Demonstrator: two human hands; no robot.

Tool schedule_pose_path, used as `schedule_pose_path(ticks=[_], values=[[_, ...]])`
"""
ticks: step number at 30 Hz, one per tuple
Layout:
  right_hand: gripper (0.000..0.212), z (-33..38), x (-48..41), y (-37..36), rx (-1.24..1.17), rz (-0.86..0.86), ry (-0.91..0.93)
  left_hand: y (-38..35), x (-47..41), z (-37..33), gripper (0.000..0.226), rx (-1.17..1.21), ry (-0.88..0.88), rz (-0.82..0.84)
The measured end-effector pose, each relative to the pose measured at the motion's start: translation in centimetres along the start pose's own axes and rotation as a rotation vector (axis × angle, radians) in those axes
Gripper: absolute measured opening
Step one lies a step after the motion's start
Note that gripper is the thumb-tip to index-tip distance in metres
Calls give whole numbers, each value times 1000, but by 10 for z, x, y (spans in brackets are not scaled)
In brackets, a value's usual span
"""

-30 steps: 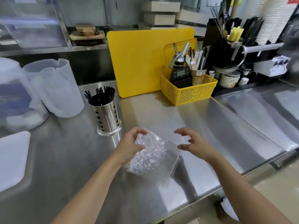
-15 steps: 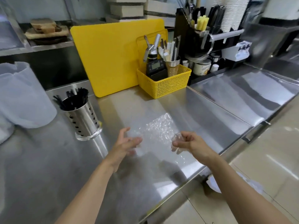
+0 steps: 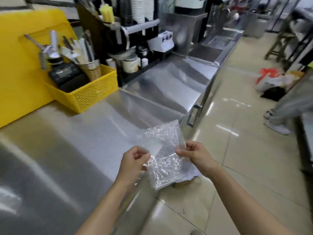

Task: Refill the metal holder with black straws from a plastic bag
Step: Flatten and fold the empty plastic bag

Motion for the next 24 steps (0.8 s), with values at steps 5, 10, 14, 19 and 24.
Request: schedule_pose_path(ticks=[5,10,14,19,24], values=[[12,-6,-28,88,6,-94,-53,-91,-46,5,19,-10,-3,-19],[34,-36,-76,187,2,-232,-182,-198,-93,37,42,-1,113,-146],[29,-93,-103,235,30,-248,-363,-255,-125,89,22,38,334,-125],[20,-203,-147,275,67,-272,-613,-297,-165,194,13,5,576,-10],[15,-315,-212,302,87,-244,-719,-331,-225,309,7,53,716,72]])
Point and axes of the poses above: each hand's wrist, its own x-axis away from the middle knuckle, its own y-axis out of the back of the hand, z = x × y, the point moved 1 cm from there along -x, towards the middle knuckle, and after that the axes turned 7 degrees about -x, right-handed, at the moved point
